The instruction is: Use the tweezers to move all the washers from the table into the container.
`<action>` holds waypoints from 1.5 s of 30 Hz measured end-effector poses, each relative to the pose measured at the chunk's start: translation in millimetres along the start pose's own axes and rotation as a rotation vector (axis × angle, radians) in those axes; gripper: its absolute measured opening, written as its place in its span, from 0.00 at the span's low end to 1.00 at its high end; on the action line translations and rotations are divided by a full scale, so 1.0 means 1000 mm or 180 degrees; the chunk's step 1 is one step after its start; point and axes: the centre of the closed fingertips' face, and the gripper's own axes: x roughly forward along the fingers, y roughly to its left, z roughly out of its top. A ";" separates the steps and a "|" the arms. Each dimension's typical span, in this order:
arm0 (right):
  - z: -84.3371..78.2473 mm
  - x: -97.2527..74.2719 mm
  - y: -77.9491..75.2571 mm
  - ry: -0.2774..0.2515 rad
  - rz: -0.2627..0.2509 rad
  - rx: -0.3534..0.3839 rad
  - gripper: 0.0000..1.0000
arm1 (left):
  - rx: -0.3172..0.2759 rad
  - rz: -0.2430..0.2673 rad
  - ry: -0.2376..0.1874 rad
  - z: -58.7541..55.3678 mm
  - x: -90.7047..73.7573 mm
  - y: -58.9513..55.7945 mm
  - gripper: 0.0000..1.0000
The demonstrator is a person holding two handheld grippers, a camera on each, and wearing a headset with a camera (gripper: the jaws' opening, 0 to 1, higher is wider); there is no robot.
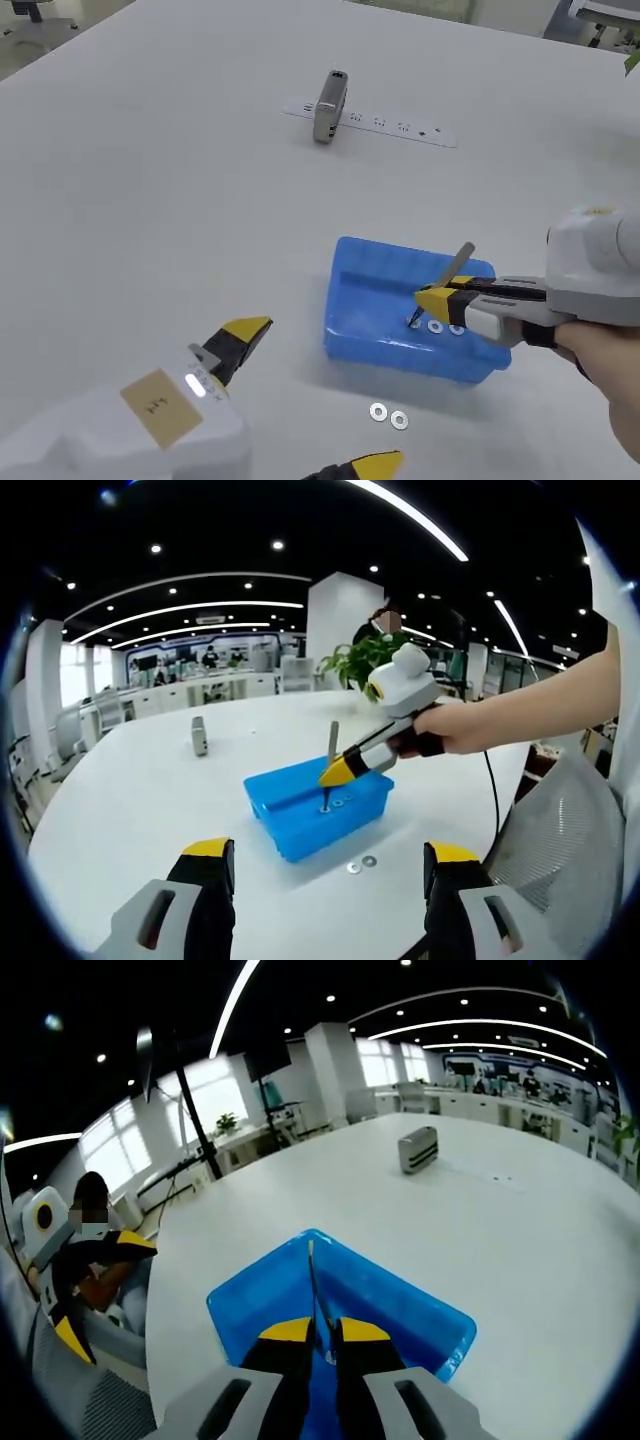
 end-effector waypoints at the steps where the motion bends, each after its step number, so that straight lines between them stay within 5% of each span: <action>1: 0.001 -0.001 0.000 -0.0010 0.0000 -0.0004 0.04 | 0.0002 0.0005 -0.0002 0.000 0.000 0.000 0.78; 23: 0.028 -0.037 0.029 -0.0438 0.0046 -0.0001 0.04 | 0.0006 -0.0011 -0.0003 0.000 0.000 -0.001 0.78; 45: 0.006 -0.045 0.060 -0.0436 0.0237 0.0143 0.04 | 0.0000 -0.0038 -0.0001 -0.001 0.001 -0.001 0.78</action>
